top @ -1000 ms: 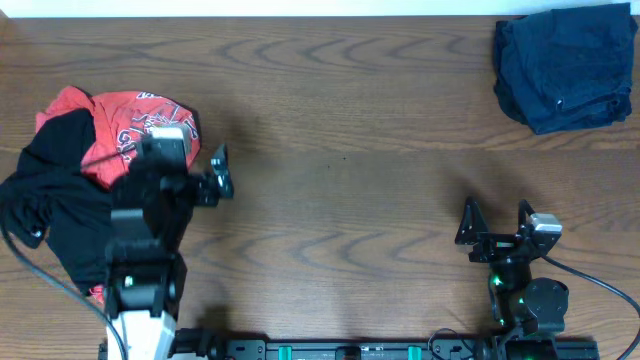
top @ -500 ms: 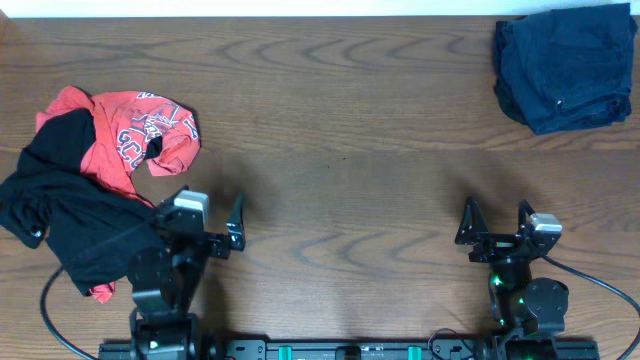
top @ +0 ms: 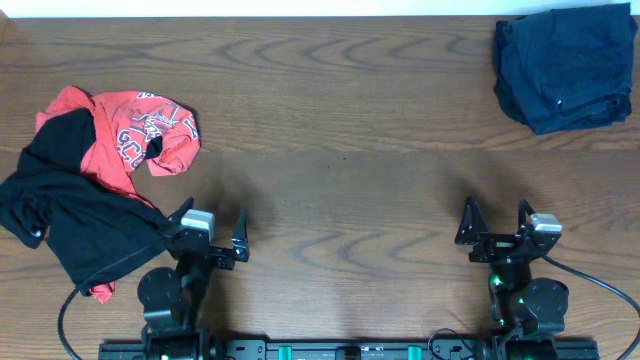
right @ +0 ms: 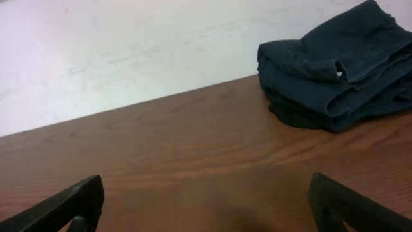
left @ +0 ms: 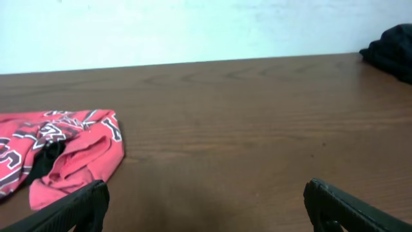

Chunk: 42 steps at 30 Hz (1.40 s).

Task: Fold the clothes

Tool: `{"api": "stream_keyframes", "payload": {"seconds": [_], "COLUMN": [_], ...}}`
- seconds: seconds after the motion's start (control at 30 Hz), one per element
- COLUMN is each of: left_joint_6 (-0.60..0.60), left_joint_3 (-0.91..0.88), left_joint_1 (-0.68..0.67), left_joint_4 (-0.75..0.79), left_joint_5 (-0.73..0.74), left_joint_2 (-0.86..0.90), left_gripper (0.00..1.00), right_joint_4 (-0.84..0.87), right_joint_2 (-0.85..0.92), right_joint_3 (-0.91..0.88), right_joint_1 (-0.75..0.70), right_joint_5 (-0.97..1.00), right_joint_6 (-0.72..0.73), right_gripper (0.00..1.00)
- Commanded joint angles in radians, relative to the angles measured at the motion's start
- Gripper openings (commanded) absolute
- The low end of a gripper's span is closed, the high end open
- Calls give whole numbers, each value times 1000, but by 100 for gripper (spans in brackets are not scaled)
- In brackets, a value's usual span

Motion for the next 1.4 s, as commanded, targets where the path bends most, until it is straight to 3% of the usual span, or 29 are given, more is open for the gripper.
{"api": "stream_keyframes", "payload": {"seconds": [0.0,0.27,1.37], "left_joint_6": [18,17,2], "left_joint_3": [-16,-16,-16], "left_joint_1": [-6,-39,-39], "left_joint_4": [-23,-53,-53], "left_joint_5": [-8,-103,-107], "left_joint_2": [-50,-116,-92], "left_gripper": [98,98,98], "right_joint_4": [-4,-3,-4], "right_joint_2": [-7,-7,-7], "right_joint_3": [-3,-3,-3], "right_joint_1": [10,10,10], "right_joint_5": [6,6,6], "right_joint_6": [-16,-16,-16], "right_gripper": [99,99,99]}}
